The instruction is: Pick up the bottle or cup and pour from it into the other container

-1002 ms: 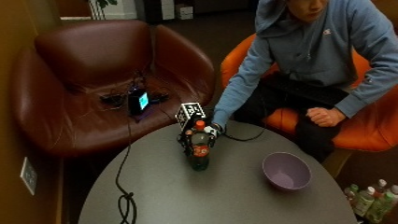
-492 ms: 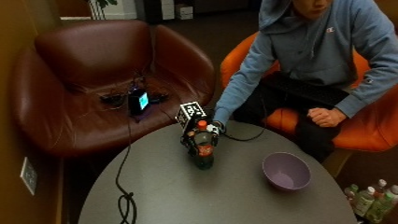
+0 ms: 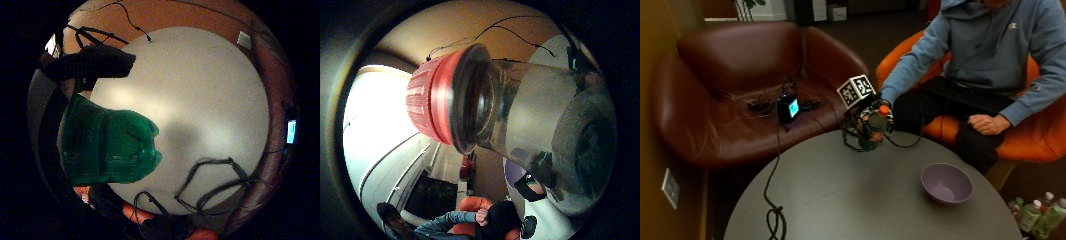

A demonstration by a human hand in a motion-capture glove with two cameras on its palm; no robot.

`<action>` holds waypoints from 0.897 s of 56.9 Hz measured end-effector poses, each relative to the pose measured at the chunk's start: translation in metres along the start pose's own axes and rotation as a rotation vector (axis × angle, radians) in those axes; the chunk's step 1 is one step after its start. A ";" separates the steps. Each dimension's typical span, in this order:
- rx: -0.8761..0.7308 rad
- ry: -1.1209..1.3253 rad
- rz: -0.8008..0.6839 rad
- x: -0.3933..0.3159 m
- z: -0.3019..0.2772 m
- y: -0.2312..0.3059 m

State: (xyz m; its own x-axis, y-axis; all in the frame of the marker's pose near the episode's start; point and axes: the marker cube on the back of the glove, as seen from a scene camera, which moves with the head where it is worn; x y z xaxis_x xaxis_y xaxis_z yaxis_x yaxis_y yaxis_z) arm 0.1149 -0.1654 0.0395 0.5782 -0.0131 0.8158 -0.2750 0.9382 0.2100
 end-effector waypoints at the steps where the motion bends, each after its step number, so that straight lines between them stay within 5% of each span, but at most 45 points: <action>1: -0.003 0.004 -0.006 -0.005 -0.001 -0.001; 51: -0.308 0.530 -0.157 -0.114 -0.002 0.037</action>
State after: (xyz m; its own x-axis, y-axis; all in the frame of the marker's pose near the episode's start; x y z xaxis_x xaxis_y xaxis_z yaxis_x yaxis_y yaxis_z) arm 0.0402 -0.1290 -0.0467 0.9173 -0.0597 0.3938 0.0321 0.9966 0.0763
